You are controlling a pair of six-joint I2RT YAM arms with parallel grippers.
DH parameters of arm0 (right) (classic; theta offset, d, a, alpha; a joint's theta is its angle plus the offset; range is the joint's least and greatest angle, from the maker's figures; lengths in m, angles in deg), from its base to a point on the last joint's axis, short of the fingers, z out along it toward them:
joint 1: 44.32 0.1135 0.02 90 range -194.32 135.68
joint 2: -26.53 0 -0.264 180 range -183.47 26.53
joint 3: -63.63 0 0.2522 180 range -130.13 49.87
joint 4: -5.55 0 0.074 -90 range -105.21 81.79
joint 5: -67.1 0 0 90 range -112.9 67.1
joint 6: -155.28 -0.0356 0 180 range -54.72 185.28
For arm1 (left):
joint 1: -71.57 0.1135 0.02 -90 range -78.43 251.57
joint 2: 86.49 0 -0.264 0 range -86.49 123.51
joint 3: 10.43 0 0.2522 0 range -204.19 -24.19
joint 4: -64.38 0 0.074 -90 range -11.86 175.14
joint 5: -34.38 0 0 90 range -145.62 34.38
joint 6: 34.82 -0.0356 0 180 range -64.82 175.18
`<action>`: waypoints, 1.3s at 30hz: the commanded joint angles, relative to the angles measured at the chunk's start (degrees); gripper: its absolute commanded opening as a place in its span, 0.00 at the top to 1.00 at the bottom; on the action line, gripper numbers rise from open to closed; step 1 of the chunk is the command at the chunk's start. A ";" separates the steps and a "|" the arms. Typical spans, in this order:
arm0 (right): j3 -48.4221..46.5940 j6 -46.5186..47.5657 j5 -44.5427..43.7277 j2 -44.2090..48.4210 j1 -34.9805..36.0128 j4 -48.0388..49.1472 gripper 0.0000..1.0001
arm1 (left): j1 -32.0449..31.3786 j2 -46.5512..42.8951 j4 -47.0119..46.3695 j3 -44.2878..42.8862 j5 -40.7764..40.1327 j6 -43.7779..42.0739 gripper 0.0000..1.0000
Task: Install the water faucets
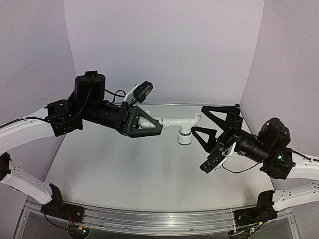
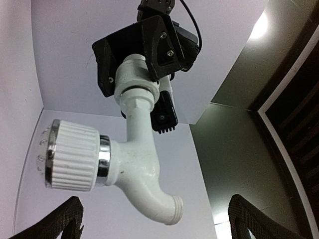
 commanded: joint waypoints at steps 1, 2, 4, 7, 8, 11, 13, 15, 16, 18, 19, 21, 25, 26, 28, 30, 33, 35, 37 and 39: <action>0.48 7.49 2.98 -1.91 0.29 5.57 0.03 | 0.18 0.09 -5.99 -3.20 1.46 1.56 1.00; 0.43 8.14 3.52 -2.34 0.25 5.56 0.04 | 0.19 0.06 -6.13 -3.19 1.32 1.63 1.00; 0.20 8.74 4.38 -3.40 0.27 5.56 0.08 | 0.19 -0.06 -6.22 -3.14 0.90 1.66 1.00; -0.43 8.93 5.88 -4.72 0.22 5.68 0.14 | 0.19 -0.52 -6.60 -2.70 -0.42 1.63 1.00; -0.60 8.95 6.55 -5.17 0.22 5.72 0.16 | 0.19 -0.89 -6.84 -2.37 -1.13 1.55 1.00; -1.28 8.49 8.14 -6.52 0.29 5.64 0.21 | 0.25 -2.00 -6.49 -1.56 -3.51 0.89 1.00; -1.88 7.56 8.81 -7.67 0.26 5.64 0.24 | 0.28 -2.30 -5.81 -1.30 -5.03 0.27 1.00; -3.07 6.01 9.82 -8.79 0.25 5.65 0.27 | 0.46 -2.93 -6.13 -0.43 -6.13 -0.10 1.00; -3.61 5.11 10.19 -9.33 0.28 5.67 0.30 | 0.67 -3.11 -6.31 -0.07 -6.25 -0.14 1.00; -4.97 2.04 10.18 -10.30 0.23 5.65 0.36 | 0.94 -3.20 -6.42 0.22 -5.89 -0.35 1.00; -5.76 0.25 9.99 -10.70 0.24 5.56 0.38 | 1.02 -3.42 -6.24 0.38 -6.00 -0.83 1.00; -7.39 -4.77 9.87 -11.07 0.24 5.10 0.40 | 1.27 -4.32 -5.39 0.87 -6.86 -2.20 1.00; -12.05 -15.78 9.14 -11.08 0.24 -0.92 0.52 | 1.69 -5.00 -0.64 -0.11 -7.35 -7.28 1.00; -12.59 -17.16 8.79 -11.18 0.28 -1.52 0.54 | 1.78 -4.61 0.95 -0.77 -6.89 -8.37 1.00; -12.58 -16.44 8.34 -11.38 0.24 -1.58 0.55 | 1.85 -3.28 3.66 -2.33 -4.94 -9.57 1.00; -12.84 -16.69 8.95 -11.23 0.25 -1.62 0.54 | 1.94 -1.77 5.88 -3.80 -3.79 -10.58 1.00; -13.01 -16.43 10.29 -10.68 0.23 -1.99 0.52 | 1.94 -0.28 7.63 -5.00 -2.56 -11.37 1.00; -12.45 -14.36 10.98 -9.92 0.25 -2.50 0.41 | 2.11 -0.13 7.46 -5.15 -0.96 -11.38 1.00; -10.38 -9.53 11.27 -8.62 0.24 -3.69 0.24 | 2.56 -0.59 6.04 -4.71 0.69 -10.19 1.00; -8.31 -5.03 11.35 -7.17 0.27 -6.23 0.12 | 2.96 -1.07 4.45 -4.22 1.85 -9.00 1.00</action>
